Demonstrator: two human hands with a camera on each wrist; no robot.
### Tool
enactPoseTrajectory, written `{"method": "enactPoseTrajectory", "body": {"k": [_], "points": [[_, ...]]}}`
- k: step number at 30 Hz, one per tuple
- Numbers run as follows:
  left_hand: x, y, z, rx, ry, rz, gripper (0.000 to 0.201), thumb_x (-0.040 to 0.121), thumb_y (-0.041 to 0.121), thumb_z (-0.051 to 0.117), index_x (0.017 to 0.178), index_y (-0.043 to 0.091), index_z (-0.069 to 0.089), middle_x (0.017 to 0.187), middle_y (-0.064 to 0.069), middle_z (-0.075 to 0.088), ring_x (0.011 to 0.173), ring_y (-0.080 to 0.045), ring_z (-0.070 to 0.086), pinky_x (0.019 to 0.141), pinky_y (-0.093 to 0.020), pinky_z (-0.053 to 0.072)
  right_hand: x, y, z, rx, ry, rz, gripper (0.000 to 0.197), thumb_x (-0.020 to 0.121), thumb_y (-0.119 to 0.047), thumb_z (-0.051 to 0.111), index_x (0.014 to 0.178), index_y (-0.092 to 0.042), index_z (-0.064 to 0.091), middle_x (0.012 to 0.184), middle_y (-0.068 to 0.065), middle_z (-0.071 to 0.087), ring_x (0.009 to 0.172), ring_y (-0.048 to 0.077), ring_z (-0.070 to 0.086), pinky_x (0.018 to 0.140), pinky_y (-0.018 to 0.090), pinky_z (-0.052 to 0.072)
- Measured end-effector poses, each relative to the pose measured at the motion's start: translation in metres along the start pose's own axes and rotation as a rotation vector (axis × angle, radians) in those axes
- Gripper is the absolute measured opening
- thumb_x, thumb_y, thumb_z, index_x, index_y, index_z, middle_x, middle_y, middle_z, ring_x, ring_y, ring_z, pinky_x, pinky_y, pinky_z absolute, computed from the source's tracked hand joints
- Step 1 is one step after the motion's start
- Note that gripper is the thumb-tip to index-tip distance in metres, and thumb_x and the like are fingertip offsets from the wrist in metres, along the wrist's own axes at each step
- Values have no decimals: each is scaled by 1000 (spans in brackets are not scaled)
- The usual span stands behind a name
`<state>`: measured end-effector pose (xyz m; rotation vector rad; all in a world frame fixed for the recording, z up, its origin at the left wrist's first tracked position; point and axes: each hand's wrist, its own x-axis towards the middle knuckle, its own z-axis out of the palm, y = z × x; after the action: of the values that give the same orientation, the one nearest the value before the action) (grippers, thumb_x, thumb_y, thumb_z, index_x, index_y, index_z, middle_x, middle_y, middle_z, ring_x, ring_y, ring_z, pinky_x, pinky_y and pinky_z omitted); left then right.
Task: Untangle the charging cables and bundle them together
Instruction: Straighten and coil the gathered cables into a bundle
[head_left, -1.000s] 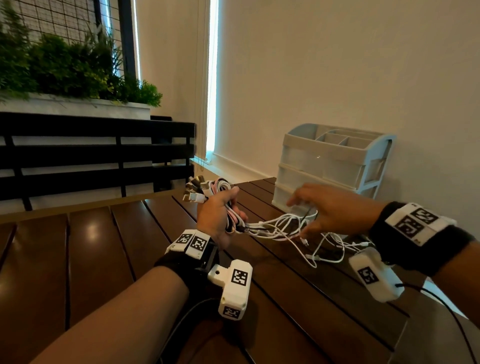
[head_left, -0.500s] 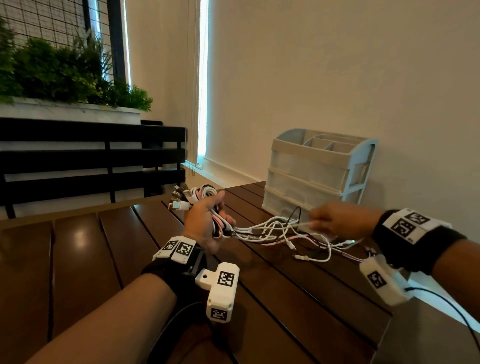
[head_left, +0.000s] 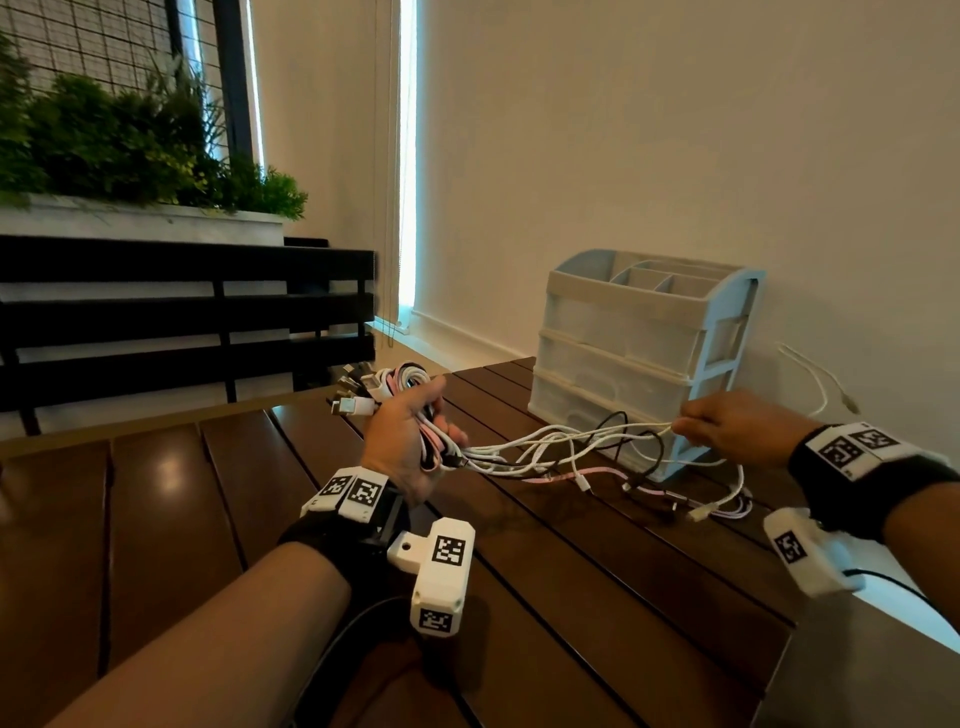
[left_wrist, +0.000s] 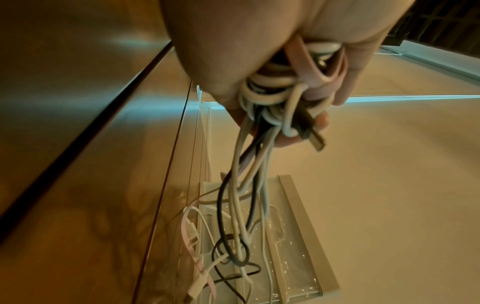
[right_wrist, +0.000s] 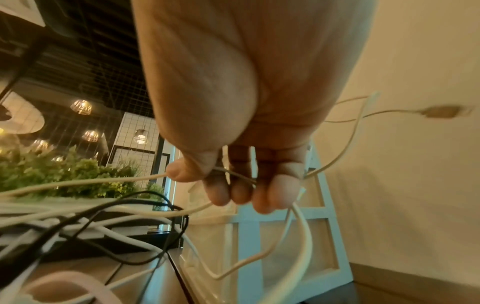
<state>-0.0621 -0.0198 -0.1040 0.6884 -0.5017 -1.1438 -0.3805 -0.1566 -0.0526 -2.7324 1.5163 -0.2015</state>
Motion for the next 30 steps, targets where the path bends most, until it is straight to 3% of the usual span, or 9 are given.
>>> {"method": "enactPoseTrajectory", "body": {"k": [3, 8, 12, 15, 19, 21, 24, 27, 30], "points": [[1, 0, -1, 23, -2, 16, 31, 87, 22, 60, 61, 12, 50, 42, 0, 40, 35, -17, 44, 48, -26, 45, 2, 0, -4, -151, -77, 21, 37, 100, -40, 40, 84, -12, 57, 75, 3, 56, 68, 16, 51, 65, 27, 39], [4, 0, -4, 20, 8, 18, 30, 87, 23, 61, 61, 11, 51, 42, -1, 40, 36, -16, 42, 49, -26, 45, 2, 10, 1, -202, -229, 125, 29, 99, -42, 43, 85, -20, 56, 88, 0, 59, 82, 16, 55, 80, 30, 44], [10, 4, -12, -18, 35, 16, 29, 85, 23, 63, 61, 12, 50, 42, 0, 39, 38, -16, 40, 51, -26, 44, -3, 23, 2, -142, -207, 229, 37, 99, -46, 40, 79, -19, 55, 80, 0, 59, 71, 13, 52, 66, 24, 38], [11, 5, -15, -17, 46, 18, 30, 86, 23, 63, 61, 12, 50, 43, 0, 39, 38, -16, 40, 49, -26, 44, -8, 31, 1, -221, -206, 320, 32, 102, -38, 37, 83, -18, 54, 88, 3, 59, 76, 13, 51, 70, 24, 36], [11, 6, -16, -7, 48, 36, 30, 87, 23, 62, 62, 12, 50, 42, 0, 40, 37, -16, 43, 50, -26, 46, -14, 47, 3, -240, -163, 333, 27, 101, -34, 41, 75, -27, 42, 81, -5, 51, 71, 5, 46, 68, 24, 37], [11, 6, -16, -6, 52, 44, 31, 88, 23, 61, 61, 12, 50, 41, 1, 40, 37, -16, 43, 52, -26, 46, -17, 50, 4, -96, -136, 309, 9, 99, -23, 48, 92, -23, 54, 100, 2, 61, 88, 14, 55, 78, 27, 41], [10, 5, -15, 2, 53, 49, 31, 89, 24, 60, 61, 12, 50, 41, 1, 40, 35, -15, 44, 50, -25, 46, -18, 46, 5, -118, -156, 348, 43, 93, -1, 44, 133, -18, 48, 133, 9, 54, 117, 24, 52, 92, 29, 40], [10, 4, -15, 5, 57, 38, 31, 88, 23, 60, 62, 12, 50, 41, 0, 40, 35, -16, 44, 49, -25, 46, -18, 30, 1, -327, -289, 410, 44, 93, -10, 45, 137, -13, 44, 129, 9, 58, 105, 19, 58, 75, 18, 44], [10, 2, -13, 22, 51, 35, 31, 88, 24, 61, 61, 12, 50, 41, -1, 40, 35, -18, 46, 52, -27, 46, -20, -3, -14, -453, -379, 397, 22, 96, -16, 45, 108, -10, 63, 96, -1, 62, 79, 10, 57, 56, 8, 42]]}}
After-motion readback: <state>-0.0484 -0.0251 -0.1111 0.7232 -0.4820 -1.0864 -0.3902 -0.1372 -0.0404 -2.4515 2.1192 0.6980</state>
